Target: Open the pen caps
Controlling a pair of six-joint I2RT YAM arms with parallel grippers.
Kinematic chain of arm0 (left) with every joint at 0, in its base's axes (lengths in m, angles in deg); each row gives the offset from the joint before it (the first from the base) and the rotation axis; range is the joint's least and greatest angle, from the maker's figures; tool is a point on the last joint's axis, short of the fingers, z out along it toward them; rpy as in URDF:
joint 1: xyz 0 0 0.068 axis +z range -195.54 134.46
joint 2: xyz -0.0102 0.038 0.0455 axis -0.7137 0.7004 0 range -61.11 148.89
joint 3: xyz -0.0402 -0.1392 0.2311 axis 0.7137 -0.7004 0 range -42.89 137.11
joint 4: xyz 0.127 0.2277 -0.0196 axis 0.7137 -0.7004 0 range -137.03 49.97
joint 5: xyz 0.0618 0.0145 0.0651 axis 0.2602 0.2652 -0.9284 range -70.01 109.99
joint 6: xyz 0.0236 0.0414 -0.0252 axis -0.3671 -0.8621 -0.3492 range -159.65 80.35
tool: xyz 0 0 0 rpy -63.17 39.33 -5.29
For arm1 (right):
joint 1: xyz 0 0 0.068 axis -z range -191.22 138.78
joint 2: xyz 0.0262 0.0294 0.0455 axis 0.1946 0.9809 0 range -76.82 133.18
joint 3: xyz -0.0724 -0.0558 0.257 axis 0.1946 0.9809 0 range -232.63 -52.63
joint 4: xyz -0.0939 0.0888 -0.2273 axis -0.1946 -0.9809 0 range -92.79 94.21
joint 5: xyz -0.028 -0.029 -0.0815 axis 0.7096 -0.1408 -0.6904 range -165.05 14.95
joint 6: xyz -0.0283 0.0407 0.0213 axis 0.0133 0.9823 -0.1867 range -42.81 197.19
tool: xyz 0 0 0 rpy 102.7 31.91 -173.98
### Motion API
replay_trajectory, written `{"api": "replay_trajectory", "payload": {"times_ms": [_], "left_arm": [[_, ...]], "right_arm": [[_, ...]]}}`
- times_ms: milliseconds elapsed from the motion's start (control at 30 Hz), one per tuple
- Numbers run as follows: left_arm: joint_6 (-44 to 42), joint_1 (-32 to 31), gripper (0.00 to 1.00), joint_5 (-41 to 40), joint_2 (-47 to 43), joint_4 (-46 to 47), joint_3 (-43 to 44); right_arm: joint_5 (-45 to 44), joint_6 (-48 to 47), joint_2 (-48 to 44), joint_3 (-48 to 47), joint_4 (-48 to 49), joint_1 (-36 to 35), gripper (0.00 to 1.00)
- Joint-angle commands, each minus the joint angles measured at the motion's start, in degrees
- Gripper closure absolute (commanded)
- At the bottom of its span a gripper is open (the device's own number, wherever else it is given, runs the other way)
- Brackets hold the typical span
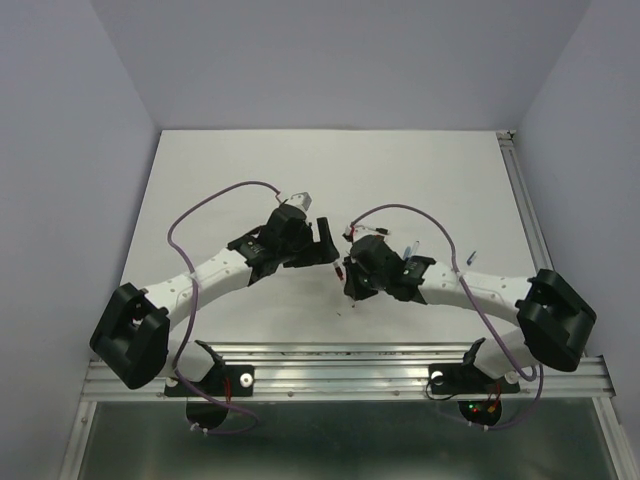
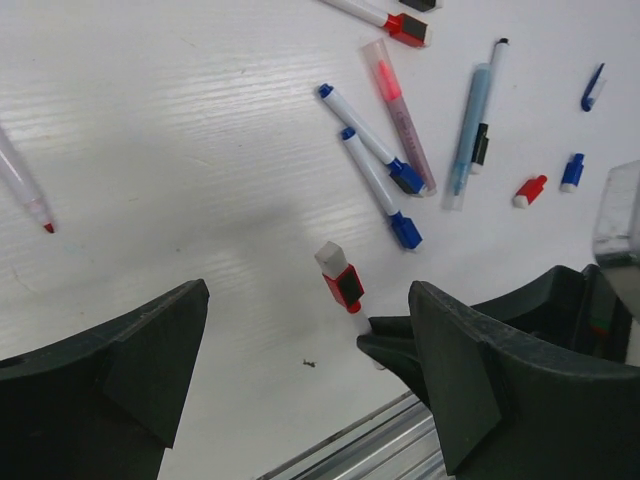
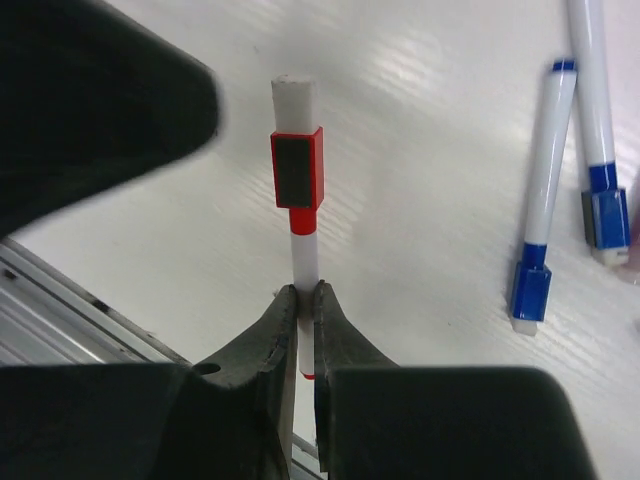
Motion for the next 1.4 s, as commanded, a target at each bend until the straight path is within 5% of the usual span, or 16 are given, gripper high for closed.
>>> {"api": "replay_trajectory", "payload": {"times_ms": [0, 533, 700, 833, 967, 1100, 1367], "left_arm": [[2.8, 0.3, 0.07, 4.2, 0.0, 5.4, 2.6], [3.1, 0.2, 0.36, 6.0, 2.0, 6.5, 1.3], [2.6, 0.2, 0.57, 7.6, 2.3, 8.3, 1.4], [3.0, 0.1, 1.0, 7.3, 2.5, 8.3, 1.5], [3.9, 0.1, 1.0, 6.6, 2.8, 9.0, 1.3], [4.7, 0.2, 1.0, 6.6, 2.7, 9.7, 1.9], [5.6, 0.1, 1.0, 6.1, 2.2, 10.3, 2.9]], "right_arm": [[-2.8, 1.9, -4.1, 0.0, 9.0, -0.4, 0.99], [-1.0, 2.6, -6.6, -3.0, 12.3, 0.2, 0.99], [-2.3, 4.3, -7.2, -3.3, 11.8, 1.2, 0.99], [0.4, 3.8, -6.9, -3.7, 12.9, 2.0, 0.99], [2.3, 2.9, -5.3, -4.5, 11.9, 2.0, 0.93], [1.6, 3.0, -4.0, -5.2, 11.8, 2.1, 0.77], [-2.5, 2.9, -0.9, -5.8, 12.2, 2.0, 0.71]]}}
